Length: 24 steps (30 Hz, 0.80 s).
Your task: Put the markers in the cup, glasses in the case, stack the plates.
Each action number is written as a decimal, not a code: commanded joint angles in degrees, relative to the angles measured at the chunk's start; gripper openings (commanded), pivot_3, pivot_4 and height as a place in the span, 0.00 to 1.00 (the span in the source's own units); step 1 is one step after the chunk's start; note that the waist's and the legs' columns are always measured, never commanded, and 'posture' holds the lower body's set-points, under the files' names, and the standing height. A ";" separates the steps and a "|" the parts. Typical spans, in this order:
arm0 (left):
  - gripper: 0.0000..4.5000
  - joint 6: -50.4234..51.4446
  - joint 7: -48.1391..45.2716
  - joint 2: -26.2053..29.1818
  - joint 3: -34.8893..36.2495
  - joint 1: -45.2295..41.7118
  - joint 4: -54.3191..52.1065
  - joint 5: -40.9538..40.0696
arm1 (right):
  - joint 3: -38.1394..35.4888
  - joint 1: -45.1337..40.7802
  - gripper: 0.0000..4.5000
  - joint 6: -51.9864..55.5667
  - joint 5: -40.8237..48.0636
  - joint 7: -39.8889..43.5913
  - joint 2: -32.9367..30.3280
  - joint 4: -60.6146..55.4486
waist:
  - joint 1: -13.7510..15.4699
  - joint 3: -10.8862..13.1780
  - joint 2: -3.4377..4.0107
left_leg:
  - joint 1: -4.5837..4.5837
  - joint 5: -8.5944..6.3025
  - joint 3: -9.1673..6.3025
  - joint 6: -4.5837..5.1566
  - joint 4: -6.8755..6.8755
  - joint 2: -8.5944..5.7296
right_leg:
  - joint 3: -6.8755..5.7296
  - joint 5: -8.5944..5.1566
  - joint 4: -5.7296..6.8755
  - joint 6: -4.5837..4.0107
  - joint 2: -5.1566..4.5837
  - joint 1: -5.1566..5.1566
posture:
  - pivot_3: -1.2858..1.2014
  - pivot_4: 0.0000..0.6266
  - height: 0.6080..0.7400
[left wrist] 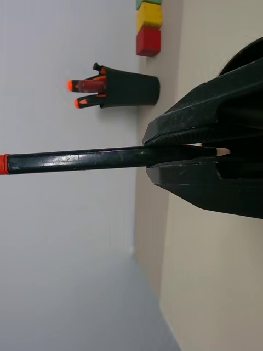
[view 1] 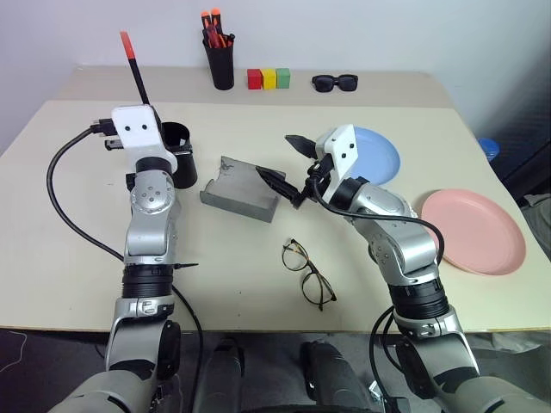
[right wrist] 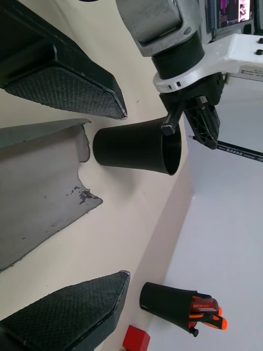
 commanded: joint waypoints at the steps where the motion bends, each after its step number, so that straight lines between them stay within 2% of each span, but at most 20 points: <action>1: 0.00 0.16 0.36 -0.48 -0.18 0.49 -3.75 1.13 | -0.92 -1.48 1.00 -1.06 0.85 0.14 0.20 -1.06 | 0.00 0.00 0.00 | 0.00 0.00 0.00 0.00 0.00 0.00 | 0.00 0.00 0.00 0.00 0.00 0.00 | 0.52 0.24 1.00; 24: 0.00 2.39 0.92 -3.12 -0.49 3.72 -6.47 2.97 | -0.66 -1.70 1.00 -1.14 0.78 0.45 0.32 -0.87 | 0.01 0.00 0.00 | 0.00 0.00 -0.01 0.00 0.00 0.00 | 0.00 0.00 0.00 0.00 0.00 0.00 | 0.52 0.24 1.00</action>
